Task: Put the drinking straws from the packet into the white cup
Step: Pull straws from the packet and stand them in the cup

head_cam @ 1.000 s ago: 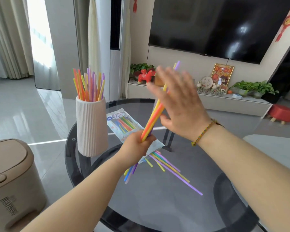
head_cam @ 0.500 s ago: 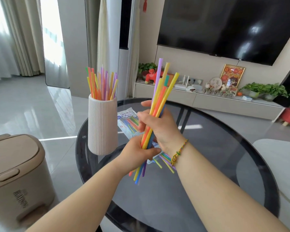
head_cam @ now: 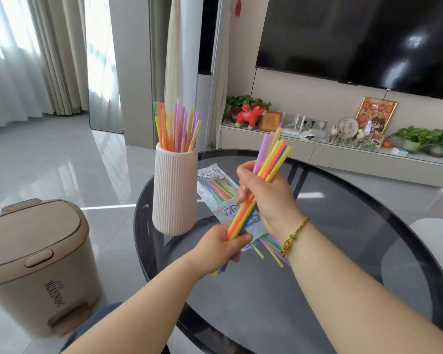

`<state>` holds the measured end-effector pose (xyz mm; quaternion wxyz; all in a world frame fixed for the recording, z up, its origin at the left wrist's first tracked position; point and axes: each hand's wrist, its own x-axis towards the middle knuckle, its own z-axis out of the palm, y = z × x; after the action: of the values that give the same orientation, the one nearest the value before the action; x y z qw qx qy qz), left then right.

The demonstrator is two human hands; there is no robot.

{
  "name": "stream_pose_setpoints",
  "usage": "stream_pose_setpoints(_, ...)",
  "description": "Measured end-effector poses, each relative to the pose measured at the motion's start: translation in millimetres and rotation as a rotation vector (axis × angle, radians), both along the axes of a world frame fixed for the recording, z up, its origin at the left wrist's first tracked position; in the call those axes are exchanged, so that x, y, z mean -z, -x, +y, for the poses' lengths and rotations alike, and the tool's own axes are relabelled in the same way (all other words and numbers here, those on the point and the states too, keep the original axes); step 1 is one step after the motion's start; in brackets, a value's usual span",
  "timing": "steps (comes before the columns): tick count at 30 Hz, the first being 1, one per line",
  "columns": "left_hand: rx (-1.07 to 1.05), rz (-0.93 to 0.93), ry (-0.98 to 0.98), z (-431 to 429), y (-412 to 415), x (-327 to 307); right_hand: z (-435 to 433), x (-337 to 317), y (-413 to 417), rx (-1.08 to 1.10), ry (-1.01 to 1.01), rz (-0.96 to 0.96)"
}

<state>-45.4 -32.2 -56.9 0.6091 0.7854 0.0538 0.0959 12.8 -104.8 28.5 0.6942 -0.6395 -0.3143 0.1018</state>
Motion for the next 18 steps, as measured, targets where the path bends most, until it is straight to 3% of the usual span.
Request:
stream_pose_setpoints(3, -0.075, -0.037, -0.012, 4, -1, -3, -1, 0, -1, -0.057, -0.006, 0.061)
stream_pose_setpoints(9, -0.084, -0.22, -0.103, 21, 3, -24, 9, 12, 13, -0.296, 0.259, 0.103)
stream_pose_setpoints(15, -0.117, -0.148, -0.132, 50, 14, -34, 36, -5, 11, -0.211, 0.04, 0.084)
stream_pose_setpoints(18, -0.117, -0.187, 0.023, 73, 22, -36, 50, -23, 4, -0.163, -0.096, 0.123)
